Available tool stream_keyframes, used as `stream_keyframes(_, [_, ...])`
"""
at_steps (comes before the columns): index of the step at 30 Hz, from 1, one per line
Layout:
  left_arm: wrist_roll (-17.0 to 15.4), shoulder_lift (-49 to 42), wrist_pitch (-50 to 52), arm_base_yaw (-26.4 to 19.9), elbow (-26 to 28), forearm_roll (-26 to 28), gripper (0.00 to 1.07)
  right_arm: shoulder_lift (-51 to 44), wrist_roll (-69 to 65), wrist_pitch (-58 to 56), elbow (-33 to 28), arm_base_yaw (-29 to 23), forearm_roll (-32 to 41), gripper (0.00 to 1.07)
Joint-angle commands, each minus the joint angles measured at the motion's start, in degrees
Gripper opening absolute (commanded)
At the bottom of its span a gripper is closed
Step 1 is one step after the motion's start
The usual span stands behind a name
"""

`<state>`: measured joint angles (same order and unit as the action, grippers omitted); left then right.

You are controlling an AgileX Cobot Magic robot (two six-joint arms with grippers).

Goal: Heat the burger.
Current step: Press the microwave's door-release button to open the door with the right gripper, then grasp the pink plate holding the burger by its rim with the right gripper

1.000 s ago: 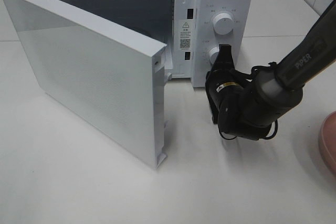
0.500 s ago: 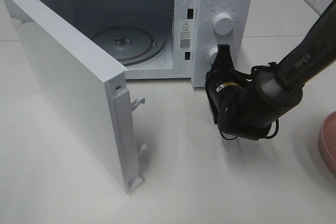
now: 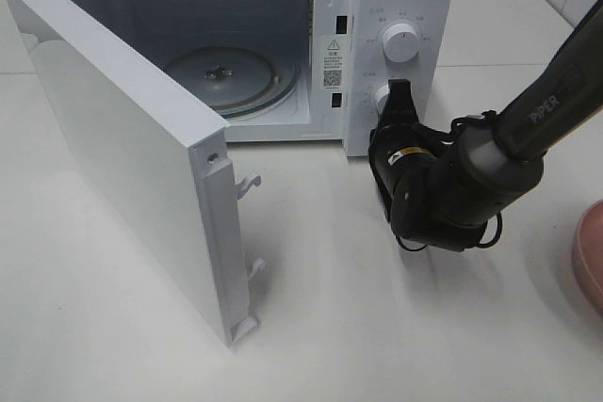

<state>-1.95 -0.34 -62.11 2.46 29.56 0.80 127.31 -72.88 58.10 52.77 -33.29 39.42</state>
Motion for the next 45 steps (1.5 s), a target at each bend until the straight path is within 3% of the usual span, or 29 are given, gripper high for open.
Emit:
stream_keyframes(1, [-0.06, -0.8, 0.86, 0.0, -0.06, 0.29, 1.0, -2.69, 1.89, 11.34, 0.63, 2.75, -3.67, 0.0])
stream_keyframes(21, [-0.06, -0.8, 0.86, 0.0, -0.06, 0.29, 1.0, -15.7, 5.04, -11.34, -16.9, 2.75, -12.26, 0.0])
stream_keyframes(39, [-0.06, -0.8, 0.86, 0.0, -0.06, 0.29, 1.0, -35.75, 50.76, -43.43, -18.74, 2.92, -12.09, 0.02])
stream_keyframes(43, [-0.06, -0.8, 0.86, 0.0, -0.06, 0.29, 1.0, -38.1, 56.72, -50.13, -18.28, 4.81, -12.43, 0.03])
stream_keyframes(45, [-0.06, -0.8, 0.86, 0.0, -0.06, 0.29, 1.0, -39.94, 61.36, -59.53, -16.44, 8.14, -15.13, 0.03])
